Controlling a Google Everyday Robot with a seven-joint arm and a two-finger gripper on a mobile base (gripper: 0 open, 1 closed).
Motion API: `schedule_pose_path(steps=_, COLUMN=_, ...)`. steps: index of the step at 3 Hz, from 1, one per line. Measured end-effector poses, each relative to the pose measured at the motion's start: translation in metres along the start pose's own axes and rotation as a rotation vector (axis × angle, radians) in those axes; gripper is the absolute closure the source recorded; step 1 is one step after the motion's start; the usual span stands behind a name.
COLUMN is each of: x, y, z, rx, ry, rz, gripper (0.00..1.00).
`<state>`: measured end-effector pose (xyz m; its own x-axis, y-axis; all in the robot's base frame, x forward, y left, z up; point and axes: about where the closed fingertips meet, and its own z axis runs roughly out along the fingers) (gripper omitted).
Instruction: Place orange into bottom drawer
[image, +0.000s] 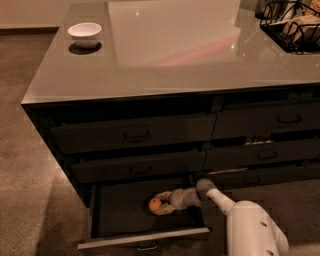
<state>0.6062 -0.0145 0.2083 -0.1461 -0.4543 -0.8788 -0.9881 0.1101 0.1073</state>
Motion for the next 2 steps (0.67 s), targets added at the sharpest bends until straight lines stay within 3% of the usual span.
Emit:
schedule_pose_path(steps=1, x=0.018, y=-0.008, z=0.002, rx=0.002, ry=-0.007, rz=0.031, gripper=0.93)
schedule_pose_path(steps=2, x=0.03, y=-0.01, z=0.003, rx=-0.005, ry=0.01, rz=0.034, gripper=0.74)
